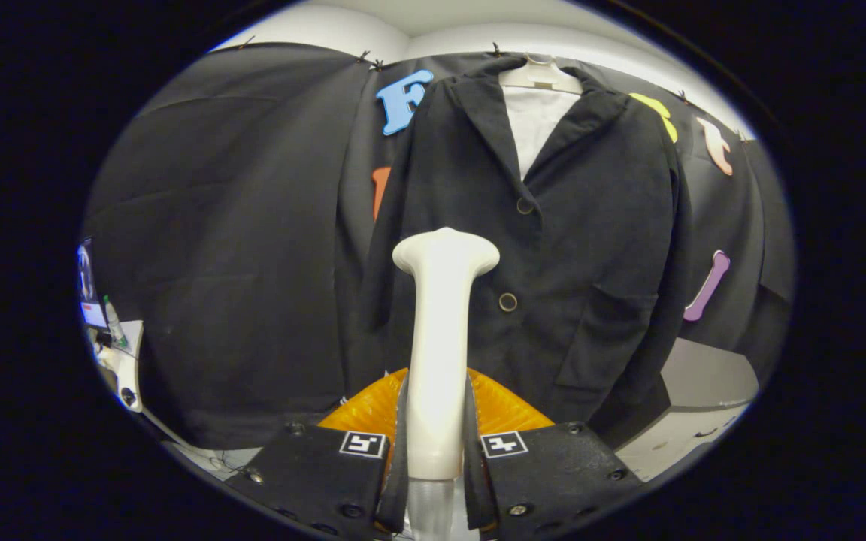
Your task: Iron the clothes twice with a garment steamer, once on the left side and once on the right side.
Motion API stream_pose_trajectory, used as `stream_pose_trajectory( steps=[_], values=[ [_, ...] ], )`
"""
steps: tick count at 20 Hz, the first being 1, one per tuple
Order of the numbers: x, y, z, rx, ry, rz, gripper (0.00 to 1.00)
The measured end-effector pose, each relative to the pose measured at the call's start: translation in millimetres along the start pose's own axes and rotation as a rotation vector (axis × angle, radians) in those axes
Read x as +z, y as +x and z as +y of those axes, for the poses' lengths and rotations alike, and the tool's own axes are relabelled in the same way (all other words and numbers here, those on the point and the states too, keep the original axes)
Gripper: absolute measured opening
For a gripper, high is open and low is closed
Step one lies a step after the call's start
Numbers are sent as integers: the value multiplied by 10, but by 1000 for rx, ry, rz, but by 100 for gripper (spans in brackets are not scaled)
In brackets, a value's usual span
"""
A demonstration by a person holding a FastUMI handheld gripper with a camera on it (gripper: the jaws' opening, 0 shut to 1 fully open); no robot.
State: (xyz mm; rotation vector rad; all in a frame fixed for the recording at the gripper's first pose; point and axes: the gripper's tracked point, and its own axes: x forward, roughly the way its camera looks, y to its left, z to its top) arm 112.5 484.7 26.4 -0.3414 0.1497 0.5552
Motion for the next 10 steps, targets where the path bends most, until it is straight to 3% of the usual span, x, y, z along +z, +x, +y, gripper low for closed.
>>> stream_pose_trajectory(
  steps=[10],
  values=[
    [-711,52,29,29,-30,130,33]
  ],
)
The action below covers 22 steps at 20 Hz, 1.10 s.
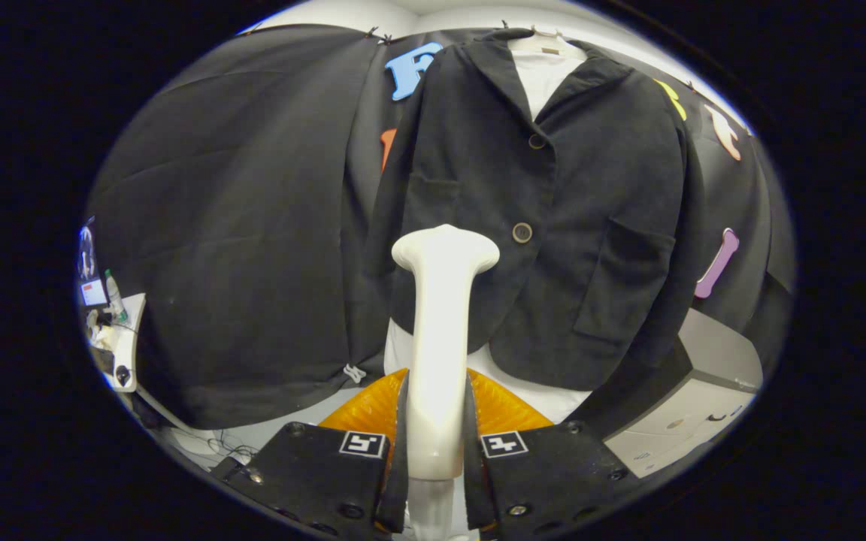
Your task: Iron the clothes twice with a garment steamer, once on the left side and once on the right side.
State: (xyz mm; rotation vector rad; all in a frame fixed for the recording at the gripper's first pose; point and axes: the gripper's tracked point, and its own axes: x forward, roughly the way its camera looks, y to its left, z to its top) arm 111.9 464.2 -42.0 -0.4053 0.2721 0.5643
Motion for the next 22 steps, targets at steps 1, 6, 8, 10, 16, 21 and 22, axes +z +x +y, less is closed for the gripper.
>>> stream_pose_trajectory(
  steps=[1,6,8,10,16,21,22],
  values=[
    [-76,-29,-14,2,4,13,33],
    [-233,-47,-14,12,13,41,33],
    [-194,-79,-30,11,21,34,33],
    [-156,-117,-86,5,30,23,33],
    [-60,-426,-381,-24,79,-22,33],
    [3,-750,-776,-67,148,-64,33],
    [0,-822,-882,-80,161,-72,33]
  ],
)
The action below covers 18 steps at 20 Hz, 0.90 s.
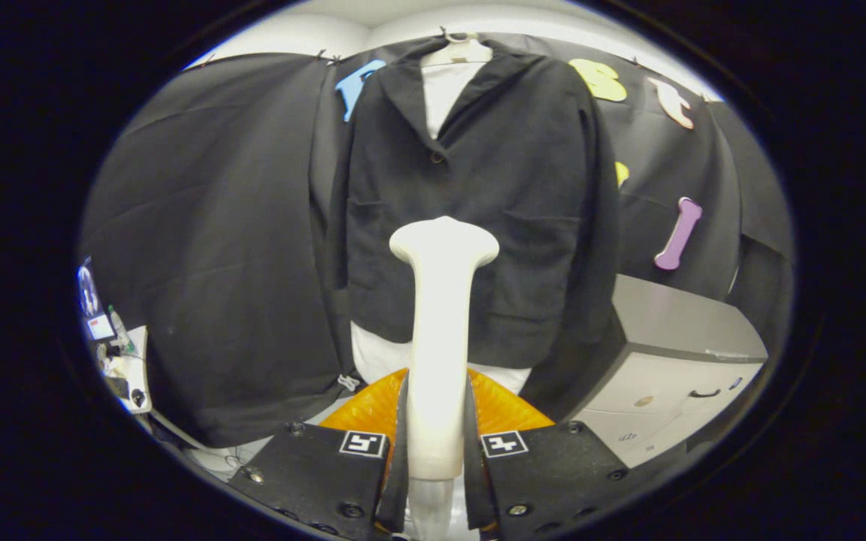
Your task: Iron the clothes twice with a garment steamer, once on the left side and once on the right side.
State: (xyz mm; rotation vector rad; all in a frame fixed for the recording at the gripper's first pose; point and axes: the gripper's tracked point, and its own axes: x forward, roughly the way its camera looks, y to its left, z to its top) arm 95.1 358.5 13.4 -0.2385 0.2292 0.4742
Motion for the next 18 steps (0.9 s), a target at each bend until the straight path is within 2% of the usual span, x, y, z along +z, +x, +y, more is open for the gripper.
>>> stream_pose_trajectory(
  steps=[10,18],
  values=[
    [-187,-979,-1692,-169,125,-44,33],
    [-789,-1743,-2679,-262,187,-17,33]
  ],
)
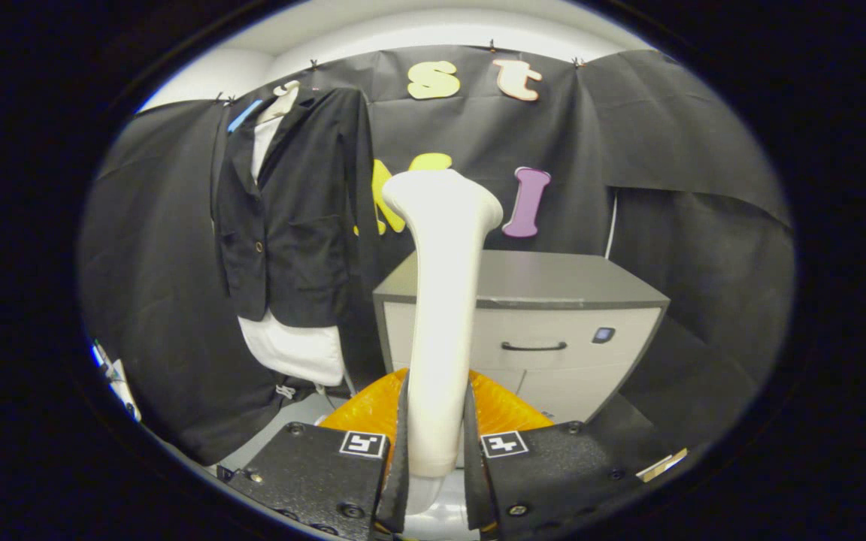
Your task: Iron the clothes twice with a garment steamer, once on the left side and once on the right side.
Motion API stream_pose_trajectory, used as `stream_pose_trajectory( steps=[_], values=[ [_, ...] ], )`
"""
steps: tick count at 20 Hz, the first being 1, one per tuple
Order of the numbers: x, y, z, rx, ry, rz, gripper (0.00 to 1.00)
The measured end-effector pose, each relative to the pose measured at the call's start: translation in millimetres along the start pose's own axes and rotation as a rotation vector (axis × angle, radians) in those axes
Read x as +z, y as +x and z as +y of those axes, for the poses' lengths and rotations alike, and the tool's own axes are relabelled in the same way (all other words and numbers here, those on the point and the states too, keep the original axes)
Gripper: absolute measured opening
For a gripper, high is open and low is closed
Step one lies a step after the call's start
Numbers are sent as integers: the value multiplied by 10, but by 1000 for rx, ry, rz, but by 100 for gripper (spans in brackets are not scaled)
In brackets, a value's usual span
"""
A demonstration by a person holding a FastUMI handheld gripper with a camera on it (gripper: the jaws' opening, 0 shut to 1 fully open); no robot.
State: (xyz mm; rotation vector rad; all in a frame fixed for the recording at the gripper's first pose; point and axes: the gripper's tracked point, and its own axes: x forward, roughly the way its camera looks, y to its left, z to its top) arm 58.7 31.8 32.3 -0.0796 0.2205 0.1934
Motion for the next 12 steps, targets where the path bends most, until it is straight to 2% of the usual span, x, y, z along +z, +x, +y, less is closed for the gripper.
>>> stream_pose_trajectory(
  steps=[6,12],
  values=[
    [-495,-285,-488,-24,30,54,33],
    [-676,-463,-687,-51,47,70,33]
  ],
)
